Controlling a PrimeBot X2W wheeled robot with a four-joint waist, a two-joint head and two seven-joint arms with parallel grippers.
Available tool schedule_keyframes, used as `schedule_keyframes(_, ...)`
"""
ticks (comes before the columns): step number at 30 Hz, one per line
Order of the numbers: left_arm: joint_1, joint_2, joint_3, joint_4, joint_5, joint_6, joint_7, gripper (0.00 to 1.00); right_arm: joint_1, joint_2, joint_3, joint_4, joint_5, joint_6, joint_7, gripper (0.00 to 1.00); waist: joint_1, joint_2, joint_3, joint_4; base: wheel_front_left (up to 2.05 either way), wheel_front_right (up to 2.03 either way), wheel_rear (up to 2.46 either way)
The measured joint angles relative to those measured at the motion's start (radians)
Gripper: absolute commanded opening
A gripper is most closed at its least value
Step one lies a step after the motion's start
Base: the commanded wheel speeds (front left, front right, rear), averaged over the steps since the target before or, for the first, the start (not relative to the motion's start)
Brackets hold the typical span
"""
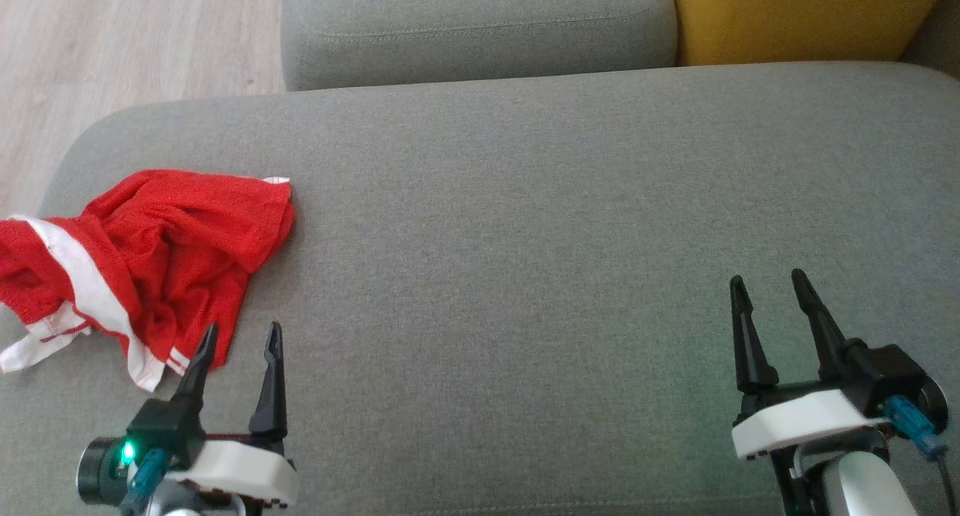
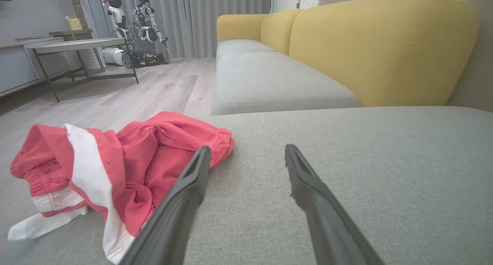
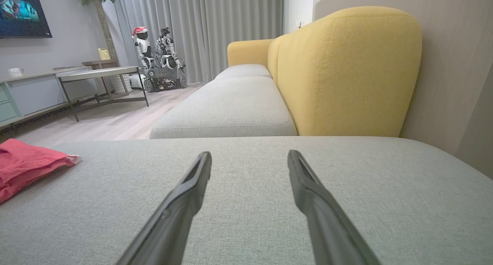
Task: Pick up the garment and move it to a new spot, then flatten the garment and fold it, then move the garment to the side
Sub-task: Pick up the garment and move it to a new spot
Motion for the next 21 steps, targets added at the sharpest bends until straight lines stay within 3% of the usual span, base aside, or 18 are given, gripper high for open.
schedule_keyframes(21,-0.001,-0.014,0.016,0.008,0.001,-0.01,0.0,1.0,0.019,0.0,-0.016,0.002,0.0,0.0,0.002,1.0,0.0,0.0,0.004,0.03,0.0,0.0,0.0)
